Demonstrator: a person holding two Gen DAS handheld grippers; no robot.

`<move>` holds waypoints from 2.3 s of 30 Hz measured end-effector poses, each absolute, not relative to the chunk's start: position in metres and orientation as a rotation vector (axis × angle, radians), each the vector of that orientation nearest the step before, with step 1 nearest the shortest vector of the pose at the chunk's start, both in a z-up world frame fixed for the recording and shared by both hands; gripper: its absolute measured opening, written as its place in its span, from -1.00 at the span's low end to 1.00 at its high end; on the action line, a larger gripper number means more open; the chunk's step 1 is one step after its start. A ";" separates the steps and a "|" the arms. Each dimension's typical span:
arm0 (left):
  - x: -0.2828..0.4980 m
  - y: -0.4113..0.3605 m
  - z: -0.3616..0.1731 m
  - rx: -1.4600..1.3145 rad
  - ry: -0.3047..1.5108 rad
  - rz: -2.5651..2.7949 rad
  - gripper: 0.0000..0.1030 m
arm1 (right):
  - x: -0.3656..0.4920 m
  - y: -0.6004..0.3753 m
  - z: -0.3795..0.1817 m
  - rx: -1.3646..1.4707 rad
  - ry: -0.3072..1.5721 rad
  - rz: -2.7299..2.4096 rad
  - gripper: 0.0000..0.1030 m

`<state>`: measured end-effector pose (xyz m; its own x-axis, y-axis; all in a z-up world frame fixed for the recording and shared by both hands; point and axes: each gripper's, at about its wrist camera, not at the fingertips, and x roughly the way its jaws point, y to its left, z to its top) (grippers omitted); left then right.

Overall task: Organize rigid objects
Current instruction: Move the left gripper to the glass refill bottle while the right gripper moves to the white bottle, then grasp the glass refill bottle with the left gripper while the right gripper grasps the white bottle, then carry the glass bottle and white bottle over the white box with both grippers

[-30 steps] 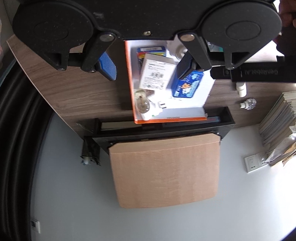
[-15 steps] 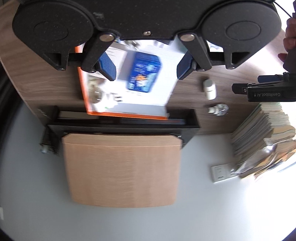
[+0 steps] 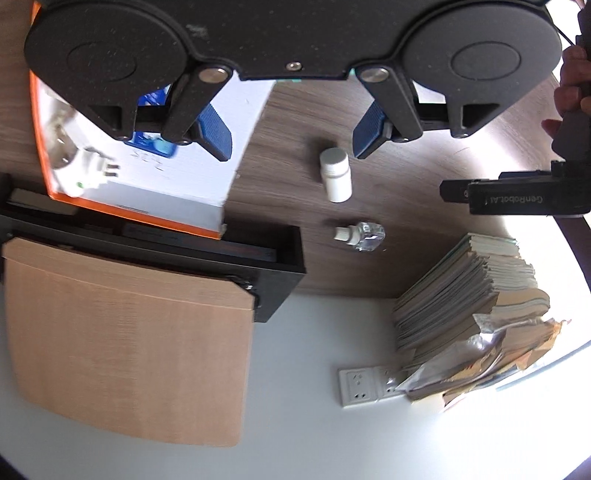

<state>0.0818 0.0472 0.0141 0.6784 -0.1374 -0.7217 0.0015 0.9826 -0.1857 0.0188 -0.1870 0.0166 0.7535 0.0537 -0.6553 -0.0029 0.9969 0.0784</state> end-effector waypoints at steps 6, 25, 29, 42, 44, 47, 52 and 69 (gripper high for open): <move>0.138 0.038 0.005 -0.105 0.813 -0.127 0.89 | 0.061 -0.164 0.007 0.068 0.752 0.074 0.69; 0.238 -0.004 -0.063 0.017 0.818 -0.199 0.80 | 0.122 -0.158 -0.022 0.094 0.801 0.072 0.68; 0.237 -0.003 -0.063 0.047 0.773 -0.210 0.21 | 0.132 -0.155 -0.025 0.094 0.805 0.070 0.68; 0.220 0.031 -0.055 0.033 0.746 -0.225 -0.08 | 0.160 -0.142 -0.047 0.085 0.864 0.103 0.32; 0.215 0.036 -0.052 0.031 0.741 -0.221 -0.07 | 0.164 -0.140 -0.051 0.074 0.868 0.101 0.32; 0.205 0.045 -0.046 0.004 0.745 -0.211 -0.07 | 0.170 -0.136 -0.061 0.045 0.908 0.101 0.21; 0.186 0.054 -0.039 -0.040 0.749 -0.197 -0.07 | 0.160 -0.132 -0.064 0.022 0.912 0.089 -0.22; 0.119 0.024 0.016 -0.062 0.748 -0.211 -0.07 | 0.096 -0.164 0.008 0.096 0.762 -0.020 -0.22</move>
<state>0.1190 0.0239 0.0164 0.7129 -0.2126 -0.6683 0.1684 0.9770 -0.1312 0.0956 -0.1641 0.0080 0.7234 0.0169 -0.6902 0.0530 0.9954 0.0800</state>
